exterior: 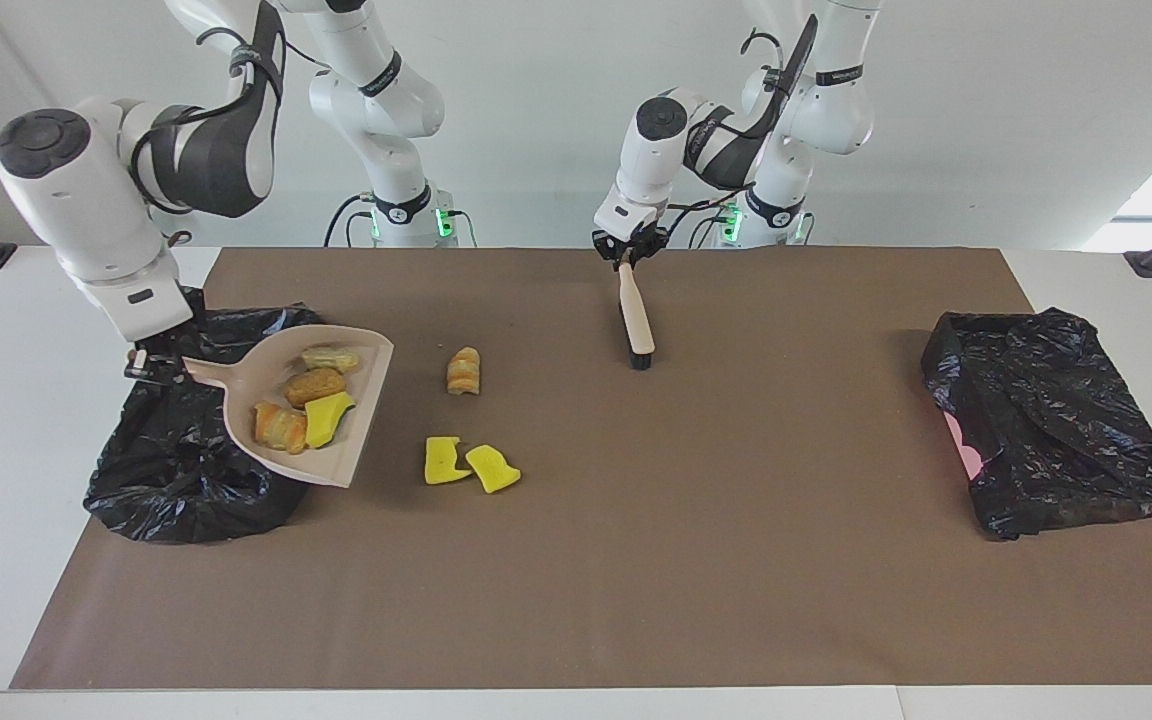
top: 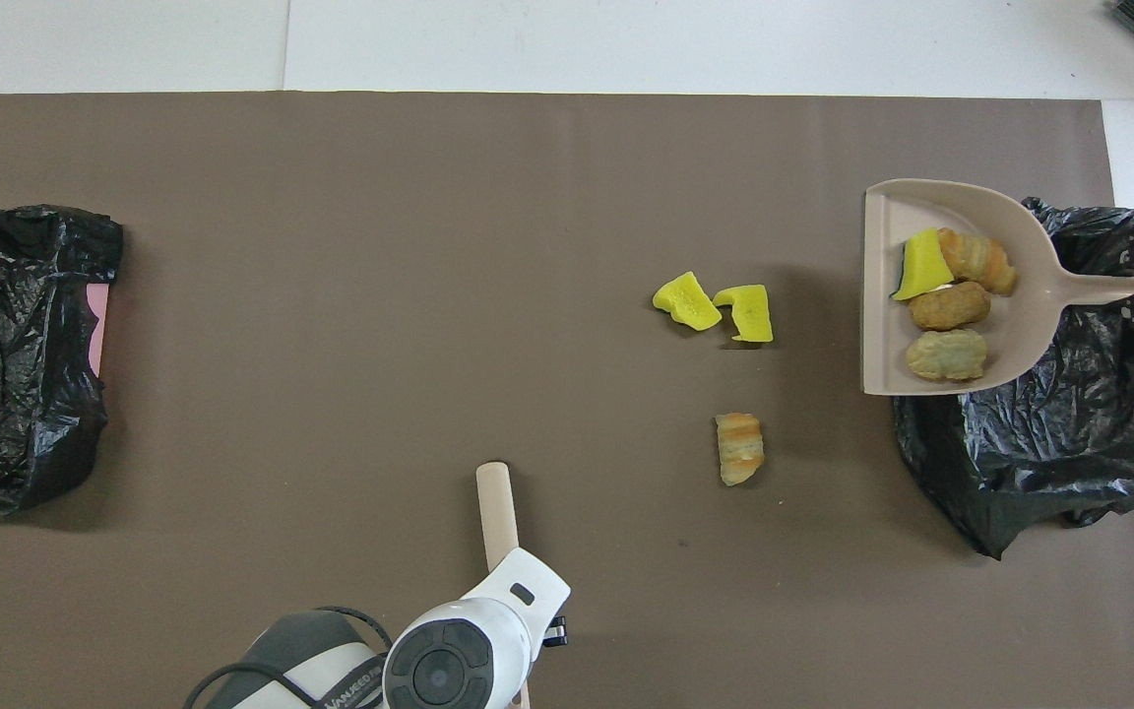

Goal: Sweep and dump trash in bin
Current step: 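Tip the dustpan over the bag while the left gripper lays the brush down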

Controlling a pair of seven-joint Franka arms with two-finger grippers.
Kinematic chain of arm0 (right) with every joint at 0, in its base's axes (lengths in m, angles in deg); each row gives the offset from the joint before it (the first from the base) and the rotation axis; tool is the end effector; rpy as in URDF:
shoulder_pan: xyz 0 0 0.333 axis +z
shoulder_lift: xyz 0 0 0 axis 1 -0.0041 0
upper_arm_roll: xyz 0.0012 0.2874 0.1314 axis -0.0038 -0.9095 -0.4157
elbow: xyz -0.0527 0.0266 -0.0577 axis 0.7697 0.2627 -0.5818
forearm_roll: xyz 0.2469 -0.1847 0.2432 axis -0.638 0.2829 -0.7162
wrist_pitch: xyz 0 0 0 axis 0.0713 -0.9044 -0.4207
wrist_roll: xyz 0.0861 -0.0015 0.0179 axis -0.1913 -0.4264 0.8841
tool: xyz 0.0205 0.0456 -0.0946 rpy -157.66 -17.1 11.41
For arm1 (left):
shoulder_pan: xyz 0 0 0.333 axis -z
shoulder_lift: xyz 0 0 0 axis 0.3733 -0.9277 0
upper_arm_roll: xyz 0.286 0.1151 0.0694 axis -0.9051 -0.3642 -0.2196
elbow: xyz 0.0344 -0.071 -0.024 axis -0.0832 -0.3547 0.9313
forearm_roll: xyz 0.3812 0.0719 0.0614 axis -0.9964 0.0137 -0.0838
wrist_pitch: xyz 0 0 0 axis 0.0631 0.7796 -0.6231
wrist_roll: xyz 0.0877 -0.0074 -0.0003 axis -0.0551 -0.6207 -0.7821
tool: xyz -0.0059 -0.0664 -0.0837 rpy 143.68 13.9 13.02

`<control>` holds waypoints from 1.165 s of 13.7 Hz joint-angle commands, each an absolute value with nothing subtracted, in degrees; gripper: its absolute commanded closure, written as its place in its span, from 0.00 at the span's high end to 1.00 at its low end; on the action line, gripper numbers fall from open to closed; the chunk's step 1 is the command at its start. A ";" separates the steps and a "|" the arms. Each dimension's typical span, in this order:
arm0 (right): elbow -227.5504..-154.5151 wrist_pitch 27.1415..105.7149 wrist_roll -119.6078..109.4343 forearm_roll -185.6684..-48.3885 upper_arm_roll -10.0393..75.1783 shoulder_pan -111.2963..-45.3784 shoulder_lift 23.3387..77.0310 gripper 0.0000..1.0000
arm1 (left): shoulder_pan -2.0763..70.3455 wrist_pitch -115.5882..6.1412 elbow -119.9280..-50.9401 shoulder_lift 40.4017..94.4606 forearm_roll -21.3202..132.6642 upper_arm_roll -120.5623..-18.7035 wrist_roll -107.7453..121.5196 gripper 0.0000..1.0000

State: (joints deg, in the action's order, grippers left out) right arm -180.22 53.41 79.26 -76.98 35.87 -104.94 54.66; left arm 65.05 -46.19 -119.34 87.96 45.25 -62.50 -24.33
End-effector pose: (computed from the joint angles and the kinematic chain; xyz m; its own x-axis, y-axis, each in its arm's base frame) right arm 0.6071 -0.1379 0.5143 0.1150 0.9824 -0.1475 0.9933 -0.1155 0.0050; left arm 0.2615 -0.3604 0.3486 0.9865 0.0526 -0.1550 0.0631 -0.9960 0.0635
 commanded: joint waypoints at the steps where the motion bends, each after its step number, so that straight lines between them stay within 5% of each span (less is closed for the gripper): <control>1: -179.92 52.62 84.98 -74.15 35.11 -108.12 55.33 0.00 | 66.04 -47.12 -119.59 88.57 44.69 -63.43 -22.85 1.00; 11: -193.09 66.16 82.47 -50.61 35.02 -110.68 62.00 0.00 | 48.31 -43.88 -108.96 85.05 41.09 -63.78 -17.41 1.00; 16: -192.93 64.41 76.91 -43.02 35.11 -109.18 63.15 0.00 | 35.39 -39.04 -106.49 85.66 39.42 -64.05 -3.81 1.00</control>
